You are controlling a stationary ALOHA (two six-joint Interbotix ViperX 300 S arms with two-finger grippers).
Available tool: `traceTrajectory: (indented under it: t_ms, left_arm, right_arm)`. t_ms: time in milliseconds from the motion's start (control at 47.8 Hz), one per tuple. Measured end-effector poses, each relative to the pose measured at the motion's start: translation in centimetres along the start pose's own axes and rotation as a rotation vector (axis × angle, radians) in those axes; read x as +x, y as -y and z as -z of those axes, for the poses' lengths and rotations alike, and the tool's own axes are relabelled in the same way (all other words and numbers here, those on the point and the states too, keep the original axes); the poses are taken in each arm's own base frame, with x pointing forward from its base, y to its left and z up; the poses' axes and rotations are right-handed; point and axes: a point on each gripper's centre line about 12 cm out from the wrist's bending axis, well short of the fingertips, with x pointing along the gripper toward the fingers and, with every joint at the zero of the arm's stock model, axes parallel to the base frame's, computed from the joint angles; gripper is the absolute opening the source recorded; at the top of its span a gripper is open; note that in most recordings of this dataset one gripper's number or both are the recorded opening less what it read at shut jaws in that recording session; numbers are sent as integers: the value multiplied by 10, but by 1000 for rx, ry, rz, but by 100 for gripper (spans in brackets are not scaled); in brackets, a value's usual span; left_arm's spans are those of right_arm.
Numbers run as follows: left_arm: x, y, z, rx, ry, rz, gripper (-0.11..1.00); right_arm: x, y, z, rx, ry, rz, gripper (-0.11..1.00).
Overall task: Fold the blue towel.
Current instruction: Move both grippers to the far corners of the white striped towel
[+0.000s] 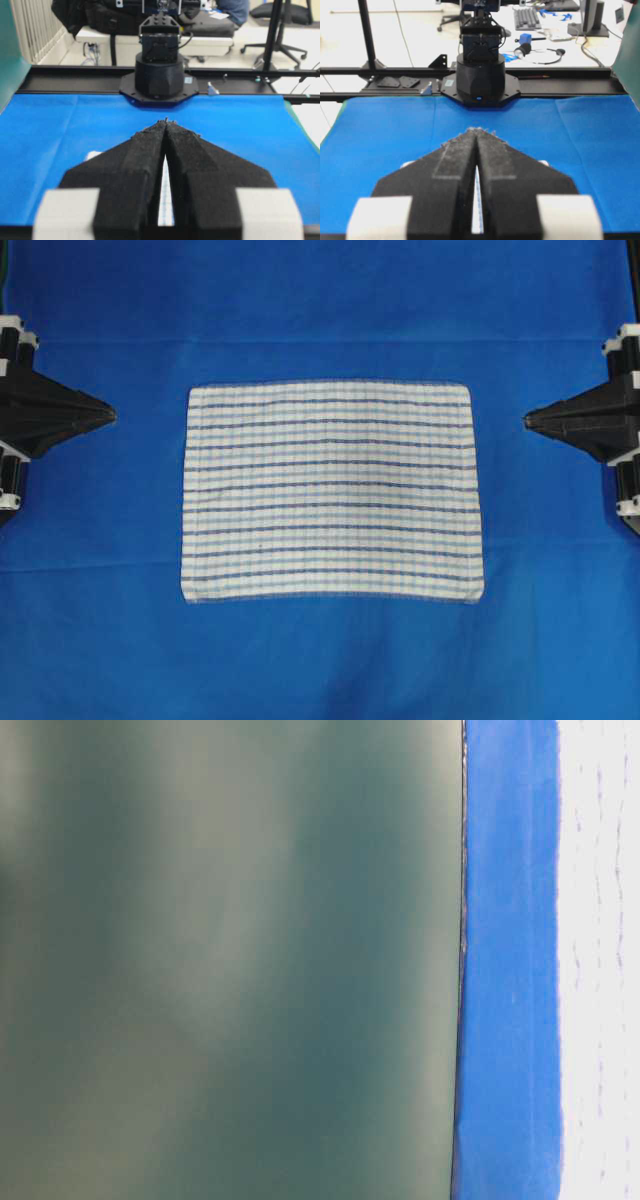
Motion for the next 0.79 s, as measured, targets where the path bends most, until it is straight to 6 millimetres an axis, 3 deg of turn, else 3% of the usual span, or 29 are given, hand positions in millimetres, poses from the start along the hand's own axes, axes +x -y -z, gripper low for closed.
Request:
traceTrajectory:
  t_ms: [293, 606, 690, 795]
  left_arm:
    - [2, -7, 4, -2, -26, -35, -1]
    - [13, -45, 41, -33, -189, -214, 2]
    - [17, -56, 54, -45, -246, -257, 19]
    - [21, -65, 73, -57, -323, -289, 50]
  right_arm:
    - [5, 21, 7, 10, -76, 104, 0]
    - [9, 60, 36, 32, -245, 282, 0]
    - [12, 67, 46, 43, -293, 309, 3]
    - [15, 79, 66, 70, -380, 355, 34]
